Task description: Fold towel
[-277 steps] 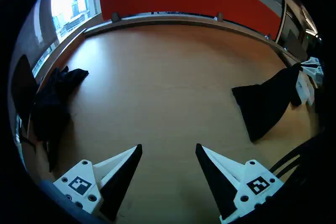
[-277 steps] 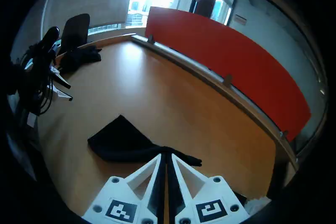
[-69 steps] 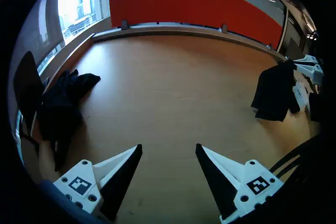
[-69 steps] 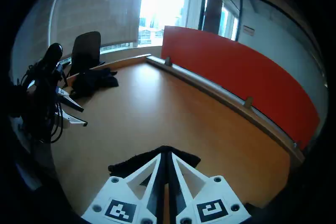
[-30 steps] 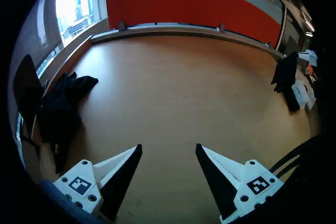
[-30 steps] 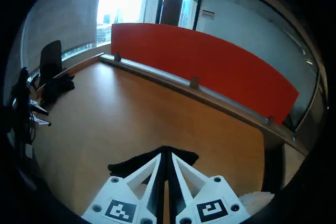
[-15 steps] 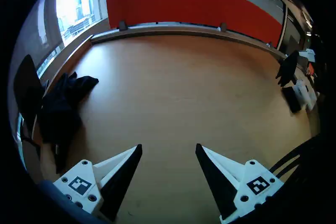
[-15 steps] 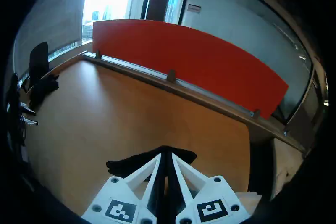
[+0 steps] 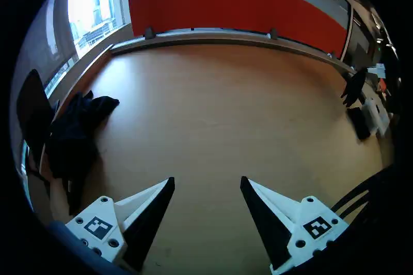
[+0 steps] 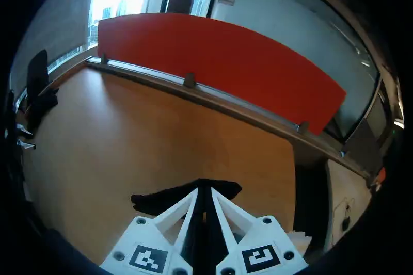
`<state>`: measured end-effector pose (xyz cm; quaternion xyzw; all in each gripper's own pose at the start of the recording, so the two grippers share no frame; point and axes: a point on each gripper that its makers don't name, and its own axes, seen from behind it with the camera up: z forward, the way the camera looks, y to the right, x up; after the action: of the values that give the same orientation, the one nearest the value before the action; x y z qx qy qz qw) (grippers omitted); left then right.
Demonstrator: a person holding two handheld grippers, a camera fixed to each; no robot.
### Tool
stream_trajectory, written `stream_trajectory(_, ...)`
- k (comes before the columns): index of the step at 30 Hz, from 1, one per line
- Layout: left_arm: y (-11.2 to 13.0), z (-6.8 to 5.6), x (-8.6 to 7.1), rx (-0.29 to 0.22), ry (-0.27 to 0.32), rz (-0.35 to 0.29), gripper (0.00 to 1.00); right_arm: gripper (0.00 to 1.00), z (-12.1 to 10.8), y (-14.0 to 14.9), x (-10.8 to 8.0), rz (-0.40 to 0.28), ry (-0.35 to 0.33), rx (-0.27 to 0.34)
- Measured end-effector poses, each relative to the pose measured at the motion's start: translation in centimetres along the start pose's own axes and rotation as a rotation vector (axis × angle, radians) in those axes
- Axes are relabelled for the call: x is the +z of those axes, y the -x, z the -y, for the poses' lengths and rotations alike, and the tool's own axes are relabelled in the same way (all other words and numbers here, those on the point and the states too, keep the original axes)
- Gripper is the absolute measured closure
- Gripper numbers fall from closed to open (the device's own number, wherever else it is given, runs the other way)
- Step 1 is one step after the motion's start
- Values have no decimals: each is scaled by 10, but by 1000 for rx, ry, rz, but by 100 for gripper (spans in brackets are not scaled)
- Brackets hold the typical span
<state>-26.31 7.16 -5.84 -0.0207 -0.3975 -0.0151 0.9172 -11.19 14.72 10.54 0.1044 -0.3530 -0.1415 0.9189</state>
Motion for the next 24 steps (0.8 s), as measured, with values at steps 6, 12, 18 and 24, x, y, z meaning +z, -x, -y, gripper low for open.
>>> stream_trajectory(6, -1, -3, 0, 5, 2, 1, 6, 96, -9, 13, -3, 17, 12, 16)
stream_trajectory(12, -3, -5, 0, 13, 2, -3, 6, 96, -14, 27, -11, 30, 23, 35)
stream_trajectory(18, -4, -6, -1, 14, 4, -5, 6, 96, -20, 50, -24, 48, 42, 67)
stream_trajectory(24, -4, -8, -1, 23, 3, -4, 6, 96, -26, 92, -36, 96, 61, 124)
